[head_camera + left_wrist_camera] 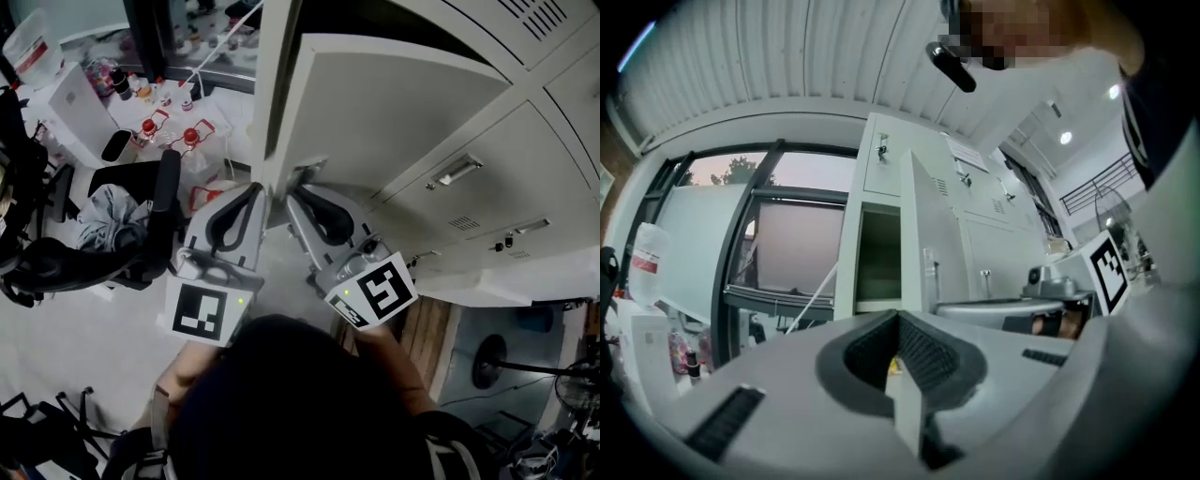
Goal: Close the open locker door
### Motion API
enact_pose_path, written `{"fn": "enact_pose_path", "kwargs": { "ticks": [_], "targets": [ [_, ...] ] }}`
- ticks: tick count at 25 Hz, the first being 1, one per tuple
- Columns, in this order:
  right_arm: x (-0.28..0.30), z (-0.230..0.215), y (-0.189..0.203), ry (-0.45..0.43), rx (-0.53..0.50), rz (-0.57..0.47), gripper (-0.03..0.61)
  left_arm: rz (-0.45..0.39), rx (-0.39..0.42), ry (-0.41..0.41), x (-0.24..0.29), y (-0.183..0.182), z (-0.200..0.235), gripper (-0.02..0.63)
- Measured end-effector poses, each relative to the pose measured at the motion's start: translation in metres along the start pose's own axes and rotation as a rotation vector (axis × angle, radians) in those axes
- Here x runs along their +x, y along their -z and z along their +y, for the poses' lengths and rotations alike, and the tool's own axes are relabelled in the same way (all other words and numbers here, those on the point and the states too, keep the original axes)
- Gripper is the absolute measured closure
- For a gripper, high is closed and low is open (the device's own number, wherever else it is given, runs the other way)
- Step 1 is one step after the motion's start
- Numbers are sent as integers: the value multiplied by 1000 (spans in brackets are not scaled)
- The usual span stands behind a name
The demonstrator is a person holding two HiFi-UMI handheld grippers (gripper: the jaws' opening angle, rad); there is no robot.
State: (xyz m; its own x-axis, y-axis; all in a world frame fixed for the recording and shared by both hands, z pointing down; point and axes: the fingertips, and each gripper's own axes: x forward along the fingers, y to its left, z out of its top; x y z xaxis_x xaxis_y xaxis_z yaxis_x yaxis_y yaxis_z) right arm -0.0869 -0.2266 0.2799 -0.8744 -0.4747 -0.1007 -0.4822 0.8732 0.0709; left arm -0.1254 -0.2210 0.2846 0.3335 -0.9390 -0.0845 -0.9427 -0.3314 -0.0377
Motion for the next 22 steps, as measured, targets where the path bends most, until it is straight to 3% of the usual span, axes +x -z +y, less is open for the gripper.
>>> {"fn": "enact_pose_path", "kwargs": {
  "ticks": [14, 22],
  "targets": [
    [17, -12, 2, 226, -16, 13, 537, 5, -17, 245, 9, 6, 12, 612],
    [21, -16, 2, 284, -26, 29, 537, 1, -29, 284, 10, 10, 28, 612]
  ]
}}
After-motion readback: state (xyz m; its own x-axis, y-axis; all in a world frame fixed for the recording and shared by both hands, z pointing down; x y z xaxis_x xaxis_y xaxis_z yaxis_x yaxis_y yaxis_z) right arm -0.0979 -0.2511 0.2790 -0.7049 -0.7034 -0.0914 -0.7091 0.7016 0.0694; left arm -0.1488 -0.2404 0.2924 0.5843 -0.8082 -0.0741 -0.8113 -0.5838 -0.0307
